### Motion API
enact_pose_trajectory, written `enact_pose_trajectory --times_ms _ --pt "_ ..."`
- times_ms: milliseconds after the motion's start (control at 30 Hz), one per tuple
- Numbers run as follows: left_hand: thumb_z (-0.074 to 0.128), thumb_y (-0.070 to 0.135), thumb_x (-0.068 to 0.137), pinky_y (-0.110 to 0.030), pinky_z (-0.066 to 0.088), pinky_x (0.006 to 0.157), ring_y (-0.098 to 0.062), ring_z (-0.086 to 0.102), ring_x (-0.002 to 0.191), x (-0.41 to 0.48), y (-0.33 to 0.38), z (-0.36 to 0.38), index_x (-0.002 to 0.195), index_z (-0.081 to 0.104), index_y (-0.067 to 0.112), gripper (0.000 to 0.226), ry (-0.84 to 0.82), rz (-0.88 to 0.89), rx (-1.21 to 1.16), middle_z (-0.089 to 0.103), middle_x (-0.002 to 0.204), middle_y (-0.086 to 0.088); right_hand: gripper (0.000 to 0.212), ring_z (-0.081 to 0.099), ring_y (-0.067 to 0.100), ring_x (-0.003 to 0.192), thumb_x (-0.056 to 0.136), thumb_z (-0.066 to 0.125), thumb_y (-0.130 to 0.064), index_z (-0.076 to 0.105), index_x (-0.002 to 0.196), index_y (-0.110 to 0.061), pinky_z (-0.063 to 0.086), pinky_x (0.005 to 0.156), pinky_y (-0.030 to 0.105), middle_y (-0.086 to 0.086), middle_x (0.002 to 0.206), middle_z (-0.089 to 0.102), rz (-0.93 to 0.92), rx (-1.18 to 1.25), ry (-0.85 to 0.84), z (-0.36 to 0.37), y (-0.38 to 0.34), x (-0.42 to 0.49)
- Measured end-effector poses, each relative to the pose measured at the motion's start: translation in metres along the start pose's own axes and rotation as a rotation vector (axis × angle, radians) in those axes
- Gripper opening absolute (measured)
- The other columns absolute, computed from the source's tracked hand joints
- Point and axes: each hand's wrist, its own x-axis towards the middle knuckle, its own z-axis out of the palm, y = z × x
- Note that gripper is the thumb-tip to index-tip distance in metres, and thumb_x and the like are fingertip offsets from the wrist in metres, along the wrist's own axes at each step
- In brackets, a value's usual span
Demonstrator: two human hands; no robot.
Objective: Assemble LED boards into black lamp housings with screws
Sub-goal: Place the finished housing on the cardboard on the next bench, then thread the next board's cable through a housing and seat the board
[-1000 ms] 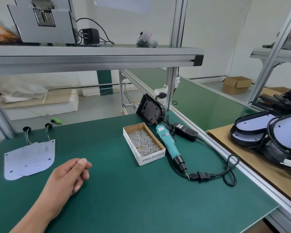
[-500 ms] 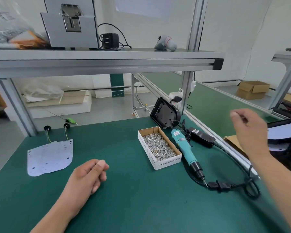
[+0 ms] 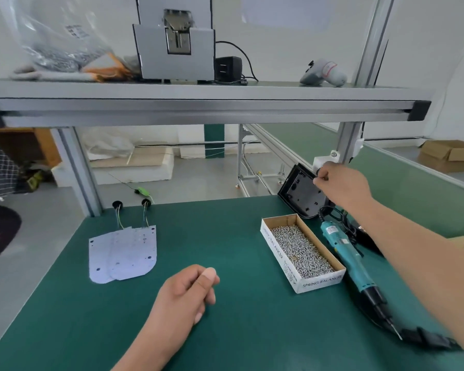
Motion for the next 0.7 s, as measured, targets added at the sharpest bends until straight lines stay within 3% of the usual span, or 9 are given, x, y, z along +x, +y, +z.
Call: enact_pose_trajectory --times_ms 100,200,300,367,533,700 --pt "0.060 0.052 0.094 -0.020 0.039 0.050 -0.014 0.043 0.050 0.000 0.003 0.000 0.086 0.073 0.027 0.030 -0.007 -0.004 -0.030 0.071 0.076 -0.004 0.037 0.055 0.027 0.061 0.092 0.070 -0.032 0.047 0.068 -0.015 0.047 0.055 0.030 0.006 0.067 0.052 -0.029 -0.163 -0.070 0.009 -0.001 0.021" --pt "0.058 0.054 0.090 -0.022 0.039 0.050 -0.015 0.043 0.050 0.000 0.002 -0.001 0.085 0.072 0.027 0.031 -0.010 -0.003 -0.047 0.071 0.076 -0.004 0.040 0.060 0.026 0.065 0.091 0.076 -0.041 0.049 0.081 -0.014 0.055 0.059 0.034 0.006 0.077 0.056 -0.012 -0.245 -0.128 0.015 -0.002 0.029" --pt "0.058 0.054 0.091 -0.022 0.040 0.051 -0.015 0.044 0.050 0.000 0.002 -0.001 0.085 0.071 0.028 0.030 -0.021 -0.003 -0.046 0.071 0.076 -0.002 0.038 0.059 0.024 0.066 0.090 0.079 -0.037 0.049 0.090 -0.015 0.050 0.055 0.034 0.005 0.082 0.056 -0.011 -0.275 -0.139 0.021 0.001 0.034" --pt "0.059 0.055 0.091 -0.022 0.041 0.052 -0.016 0.044 0.051 0.000 0.002 -0.002 0.085 0.070 0.026 0.032 -0.023 -0.004 -0.042 0.071 0.076 0.000 0.033 0.057 0.024 0.065 0.093 0.075 -0.033 0.048 0.092 -0.014 0.045 0.053 0.032 0.005 0.080 0.055 -0.037 -0.310 -0.127 0.023 0.003 0.037" --pt "0.062 0.058 0.089 -0.023 0.040 0.053 -0.015 0.044 0.053 -0.001 0.002 -0.002 0.085 0.066 0.024 0.035 -0.023 -0.011 -0.041 0.072 0.078 0.000 0.014 0.056 0.024 0.061 0.101 0.050 -0.032 0.052 0.096 -0.019 0.050 0.055 0.029 0.001 0.073 0.056 -0.115 -0.453 -0.077 0.022 0.009 0.036" --pt "0.063 0.052 0.094 -0.025 0.040 0.054 -0.015 0.045 0.053 -0.001 0.001 -0.002 0.084 0.065 0.025 0.029 -0.028 -0.010 -0.023 0.072 0.078 0.001 0.026 0.055 0.023 0.060 0.105 0.046 -0.038 0.060 0.090 -0.022 0.041 0.051 0.025 0.000 0.072 0.055 -0.111 -0.418 -0.029 0.015 0.015 0.032"
